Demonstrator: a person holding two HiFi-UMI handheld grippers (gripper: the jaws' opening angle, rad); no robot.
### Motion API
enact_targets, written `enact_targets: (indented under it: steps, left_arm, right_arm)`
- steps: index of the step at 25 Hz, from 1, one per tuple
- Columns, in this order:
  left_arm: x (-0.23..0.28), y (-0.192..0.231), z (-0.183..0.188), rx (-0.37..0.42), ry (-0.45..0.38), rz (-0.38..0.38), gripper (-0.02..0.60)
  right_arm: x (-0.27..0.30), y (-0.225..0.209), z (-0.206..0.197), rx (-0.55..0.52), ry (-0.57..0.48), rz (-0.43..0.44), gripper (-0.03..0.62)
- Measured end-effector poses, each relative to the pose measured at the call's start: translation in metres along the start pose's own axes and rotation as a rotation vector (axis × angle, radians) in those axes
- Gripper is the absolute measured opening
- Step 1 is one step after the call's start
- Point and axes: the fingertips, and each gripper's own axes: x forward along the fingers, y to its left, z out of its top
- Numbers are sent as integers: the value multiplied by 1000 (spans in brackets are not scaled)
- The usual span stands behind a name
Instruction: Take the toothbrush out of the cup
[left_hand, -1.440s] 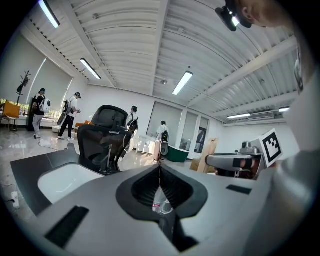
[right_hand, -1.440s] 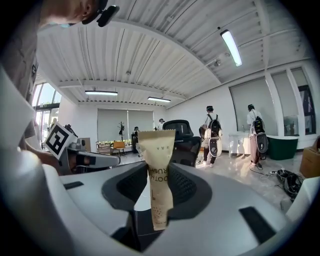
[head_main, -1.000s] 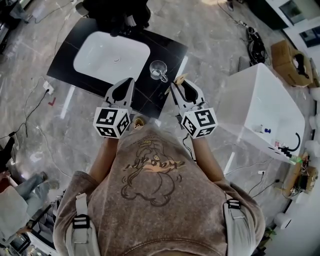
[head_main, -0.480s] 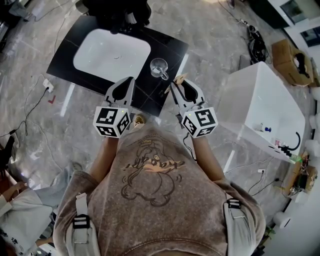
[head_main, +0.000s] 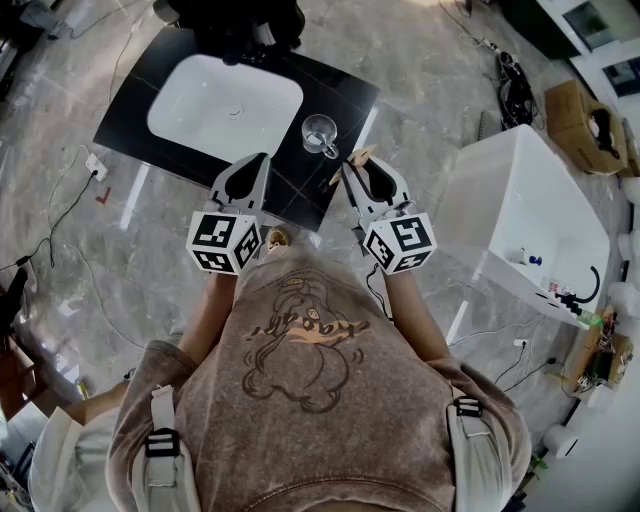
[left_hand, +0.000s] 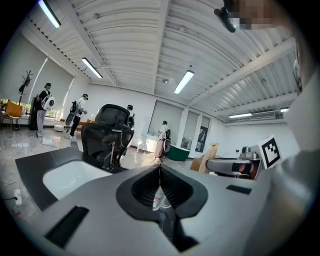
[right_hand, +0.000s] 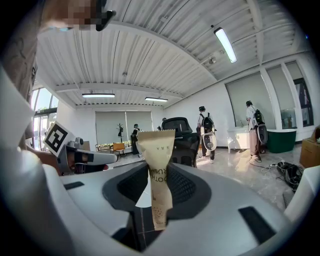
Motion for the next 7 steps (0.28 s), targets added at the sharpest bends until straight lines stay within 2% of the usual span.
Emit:
enact_targets:
  steps: [7]
  left_arm:
    - [-1, -1, 2, -7, 1, -3, 17]
  right_arm:
    - [-2, 1, 2, -1, 1, -2, 133]
